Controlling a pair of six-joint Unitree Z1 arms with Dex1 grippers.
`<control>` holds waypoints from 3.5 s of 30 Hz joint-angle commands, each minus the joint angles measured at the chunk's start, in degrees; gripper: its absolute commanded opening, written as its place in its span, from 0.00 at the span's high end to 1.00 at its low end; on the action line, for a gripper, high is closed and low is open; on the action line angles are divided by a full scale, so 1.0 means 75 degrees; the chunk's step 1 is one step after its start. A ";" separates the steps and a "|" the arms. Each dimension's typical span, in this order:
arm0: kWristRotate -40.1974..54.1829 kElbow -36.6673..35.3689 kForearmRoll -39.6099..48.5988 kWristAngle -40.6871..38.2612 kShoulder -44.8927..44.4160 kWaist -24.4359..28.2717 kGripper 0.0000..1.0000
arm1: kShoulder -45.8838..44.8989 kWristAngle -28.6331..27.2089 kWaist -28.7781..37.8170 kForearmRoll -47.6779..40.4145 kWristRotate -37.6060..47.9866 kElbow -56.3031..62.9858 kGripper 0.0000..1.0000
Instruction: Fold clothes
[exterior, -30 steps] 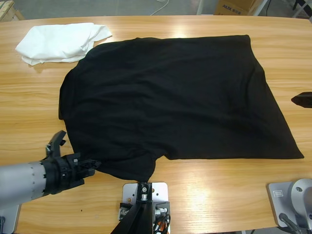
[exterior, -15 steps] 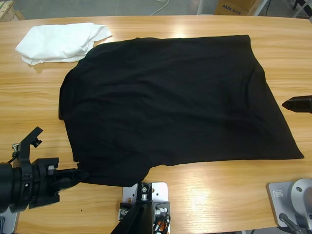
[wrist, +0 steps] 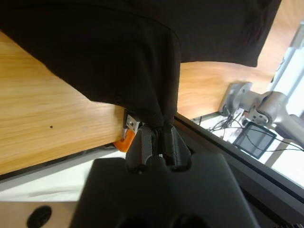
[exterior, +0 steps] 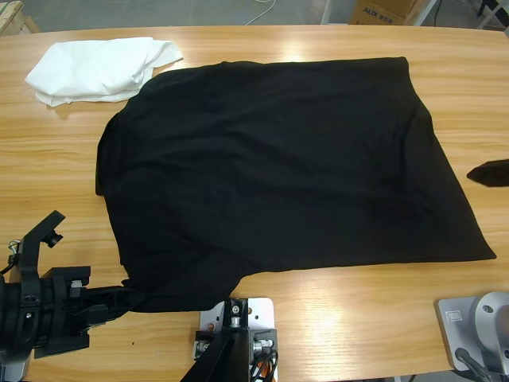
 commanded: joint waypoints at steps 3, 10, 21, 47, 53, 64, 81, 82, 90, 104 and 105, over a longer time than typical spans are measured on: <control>0.0068 -0.0606 -0.0014 -0.0197 0.1066 0.0053 1.00 | -0.0044 0.0289 -0.0132 0.0296 0.6216 0.1283 0.00; 0.0321 -0.1098 0.0220 -0.0249 0.1676 0.0124 1.00 | -0.0958 0.0721 -0.0081 -0.0899 0.9024 0.1855 0.00; 0.0759 -0.0705 0.0297 -0.0521 0.1422 0.0585 1.00 | -0.0857 0.0392 0.1586 -0.3484 1.1511 0.4149 0.08; 0.0745 -0.0960 0.0489 -0.0486 0.1572 0.0609 1.00 | 0.0212 0.0756 0.1609 -0.5406 1.1206 0.5530 0.28; 0.0764 -0.0918 0.0489 -0.0504 0.1568 0.0656 1.00 | -0.0243 0.0714 0.1740 -0.4361 1.1180 0.5110 0.28; 0.0794 -0.0878 0.0478 -0.0507 0.1591 0.0674 1.00 | -0.0543 0.0540 0.1796 -0.2908 1.0861 0.4081 0.27; 0.0804 -0.0927 0.0630 -0.0507 0.1479 0.0674 1.00 | -0.0503 0.0589 0.2014 -0.4450 1.1168 0.4829 0.39; 0.0806 -0.0941 0.0630 -0.0507 0.1490 0.0674 1.00 | -0.0489 0.0603 0.2104 -0.4408 1.1316 0.4810 0.36; 0.0820 -0.0801 0.0677 -0.0518 0.1326 0.0674 1.00 | 0.0303 0.0568 0.3203 -0.3702 1.2830 0.4515 0.17; 0.0841 -0.0660 0.0630 -0.0600 0.1361 0.0841 1.00 | 0.0936 -0.0306 0.3343 -0.4677 1.2493 0.4688 0.36; 0.0841 -0.0660 0.0630 -0.0600 0.1364 0.0850 1.00 | 0.0955 -0.0306 0.3343 -0.4680 1.2481 0.4686 0.36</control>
